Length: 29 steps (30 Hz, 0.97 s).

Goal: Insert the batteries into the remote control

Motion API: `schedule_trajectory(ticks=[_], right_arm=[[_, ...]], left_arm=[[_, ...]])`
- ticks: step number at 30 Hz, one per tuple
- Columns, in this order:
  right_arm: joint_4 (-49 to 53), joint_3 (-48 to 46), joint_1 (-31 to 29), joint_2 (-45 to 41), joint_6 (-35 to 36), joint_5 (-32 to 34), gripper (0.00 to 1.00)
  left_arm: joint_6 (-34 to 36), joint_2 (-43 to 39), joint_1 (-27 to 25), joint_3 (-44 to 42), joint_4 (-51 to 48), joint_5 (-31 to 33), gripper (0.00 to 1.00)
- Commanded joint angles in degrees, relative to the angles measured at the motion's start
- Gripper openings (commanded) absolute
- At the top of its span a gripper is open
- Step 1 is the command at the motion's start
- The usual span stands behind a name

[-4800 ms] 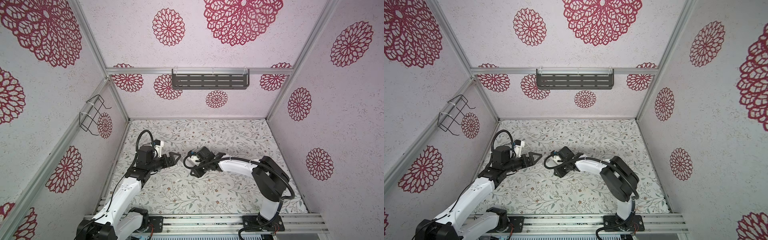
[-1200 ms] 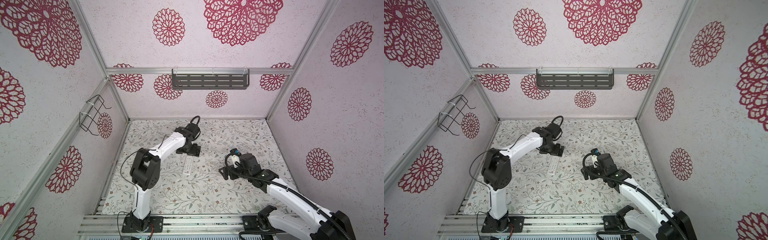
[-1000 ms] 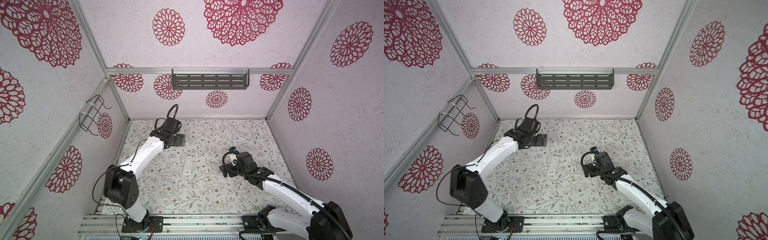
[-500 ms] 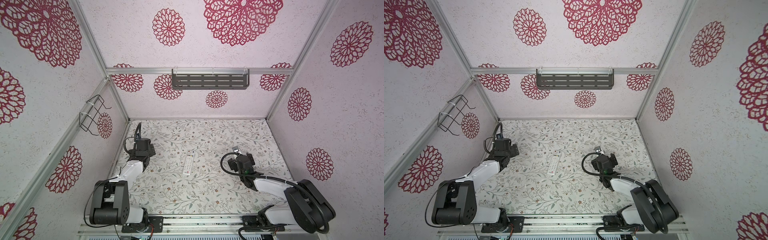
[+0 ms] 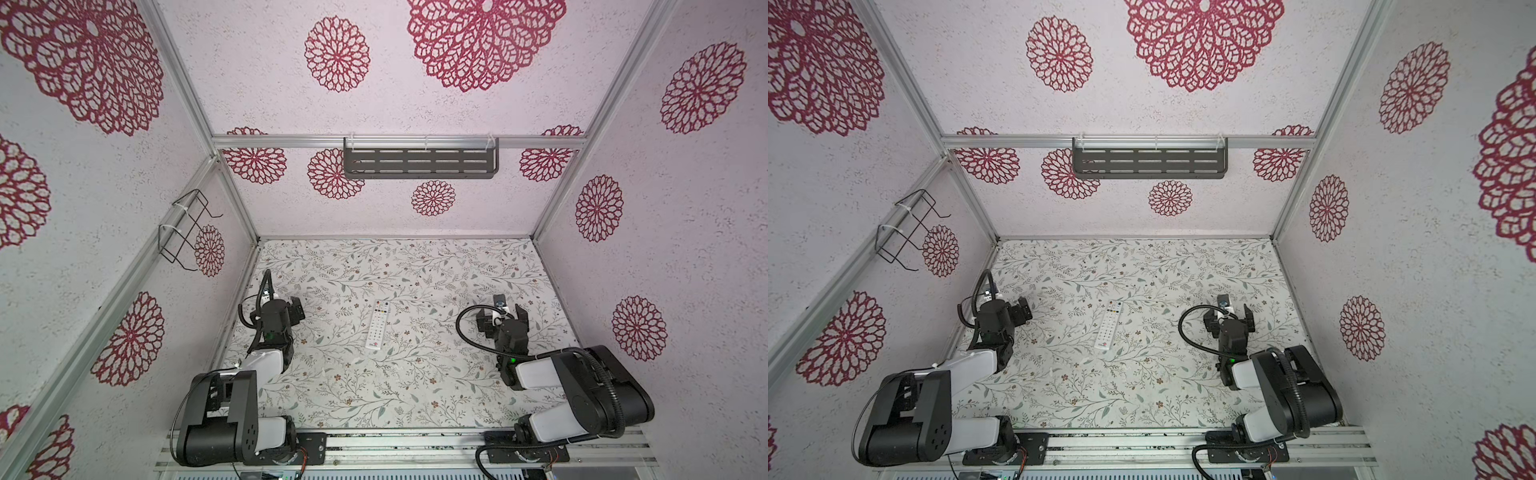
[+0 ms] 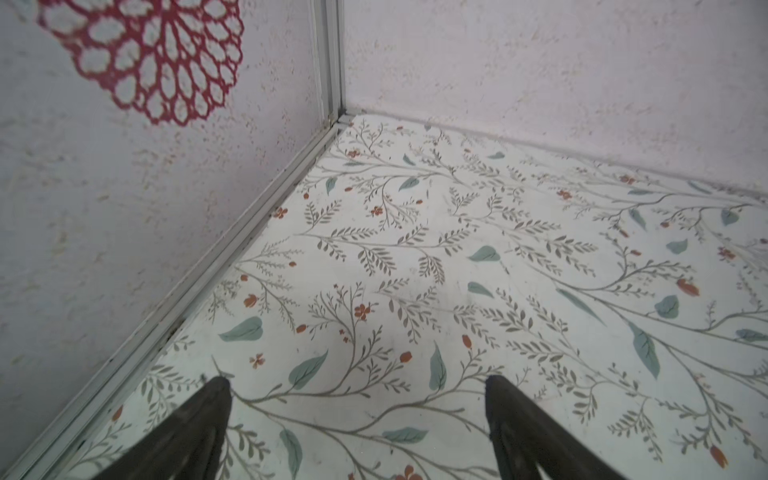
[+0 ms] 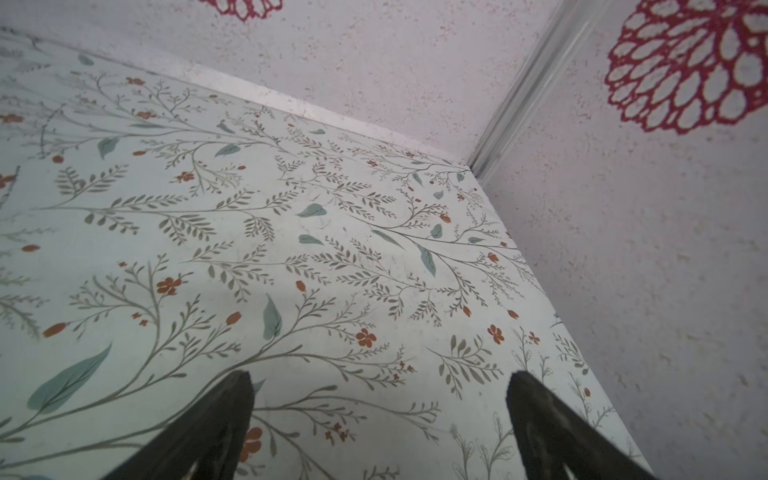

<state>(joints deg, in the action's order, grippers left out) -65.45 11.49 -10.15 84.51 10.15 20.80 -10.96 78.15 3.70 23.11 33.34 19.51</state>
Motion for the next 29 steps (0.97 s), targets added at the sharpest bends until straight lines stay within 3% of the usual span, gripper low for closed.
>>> schedule_trajectory(ticks=[1, 2, 4, 5, 8, 9, 29], right_arm=[[-12.5, -2.5, 5.8, 2.4, -7.6, -10.0, 0.99], [-17.2, -2.8, 6.3, 5.0, -7.6, -10.5, 0.99], [-9.8, -1.0, 7.4, 2.9, -8.5, -13.0, 0.99], [-9.3, 0.0, 7.7, 3.6, -9.0, -12.1, 0.99], [-6.6, 1.6, 7.4, 3.8, -11.8, -2.7, 0.99], [-3.8, 2.7, 7.3, 3.3, -12.7, -1.3, 0.99], [-4.2, 2.8, 7.2, 3.6, -11.8, -2.5, 0.99]], left_arm=[[3.5, 3.8, 1.1, -2.4, 17.3, -2.1, 0.97], [3.6, 6.3, 1.1, -3.3, 21.4, -2.1, 0.97], [4.7, 13.0, 1.1, -4.8, 32.6, -2.8, 0.97], [4.6, 12.6, 1.0, -5.0, 32.2, -2.8, 0.97], [1.8, 10.9, 1.6, 0.5, 18.6, 1.7, 0.97], [2.3, 11.9, 1.6, -0.2, 21.3, 1.9, 0.97], [2.2, 11.6, 1.3, -0.2, 21.0, 2.6, 0.97]])
